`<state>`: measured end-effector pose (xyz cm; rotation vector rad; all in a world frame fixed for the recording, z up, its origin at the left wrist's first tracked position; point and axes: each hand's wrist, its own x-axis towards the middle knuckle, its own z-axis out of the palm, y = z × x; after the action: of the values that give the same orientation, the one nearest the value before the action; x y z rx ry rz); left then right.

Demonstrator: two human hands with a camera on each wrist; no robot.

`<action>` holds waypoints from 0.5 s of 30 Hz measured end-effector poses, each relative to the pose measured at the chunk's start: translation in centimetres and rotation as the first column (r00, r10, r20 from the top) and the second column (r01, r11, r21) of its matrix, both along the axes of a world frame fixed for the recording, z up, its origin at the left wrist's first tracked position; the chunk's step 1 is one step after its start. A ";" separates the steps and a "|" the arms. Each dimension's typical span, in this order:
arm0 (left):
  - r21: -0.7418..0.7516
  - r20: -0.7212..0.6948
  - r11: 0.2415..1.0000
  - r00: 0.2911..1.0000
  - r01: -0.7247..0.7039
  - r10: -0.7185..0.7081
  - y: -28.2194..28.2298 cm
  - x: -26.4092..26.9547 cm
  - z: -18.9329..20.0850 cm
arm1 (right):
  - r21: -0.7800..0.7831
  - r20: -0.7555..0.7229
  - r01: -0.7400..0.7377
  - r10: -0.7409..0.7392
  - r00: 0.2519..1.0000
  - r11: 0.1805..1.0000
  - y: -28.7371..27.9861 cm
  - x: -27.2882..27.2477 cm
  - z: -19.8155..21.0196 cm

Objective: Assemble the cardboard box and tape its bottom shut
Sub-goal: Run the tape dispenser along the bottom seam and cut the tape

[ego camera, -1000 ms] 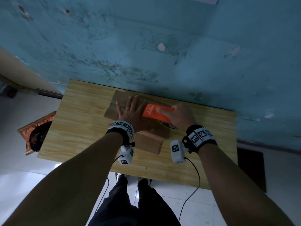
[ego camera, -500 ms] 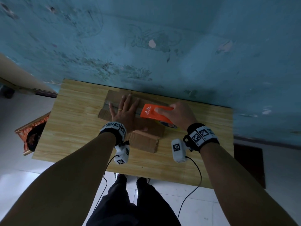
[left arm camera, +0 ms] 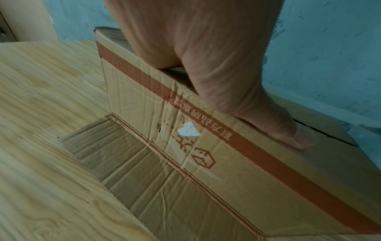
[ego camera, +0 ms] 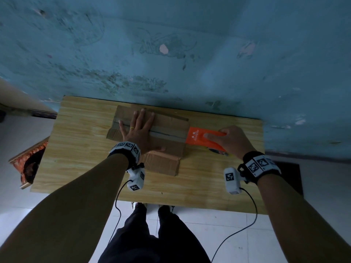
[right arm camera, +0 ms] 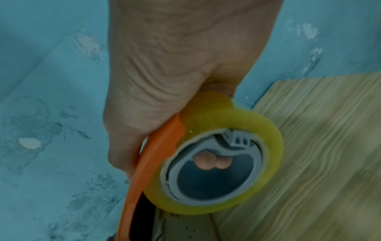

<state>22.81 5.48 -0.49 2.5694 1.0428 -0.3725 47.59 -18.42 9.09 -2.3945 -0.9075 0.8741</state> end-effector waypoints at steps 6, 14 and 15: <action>0.026 -0.025 1.000 1.000 0.005 -0.004 -0.1 0.5 0.7 | -0.012 0.017 0.012 -0.012 1.000 1.000 0.4 -0.4 -0.2; 0.172 -0.107 0.981 0.992 0.085 -0.067 -1.9 3.6 3.0 | -0.009 0.018 0.027 -0.026 0.999 1.000 -0.3 0.2 -0.2; 0.170 -0.075 0.977 0.991 0.126 -0.114 -2.2 4.0 2.9 | -0.013 0.020 0.033 -0.032 0.999 0.999 -0.6 0.4 -0.2</action>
<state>26.81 3.31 2.44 2.8030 0.9842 -0.4147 47.96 -19.00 8.86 -2.4260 -0.8704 0.8485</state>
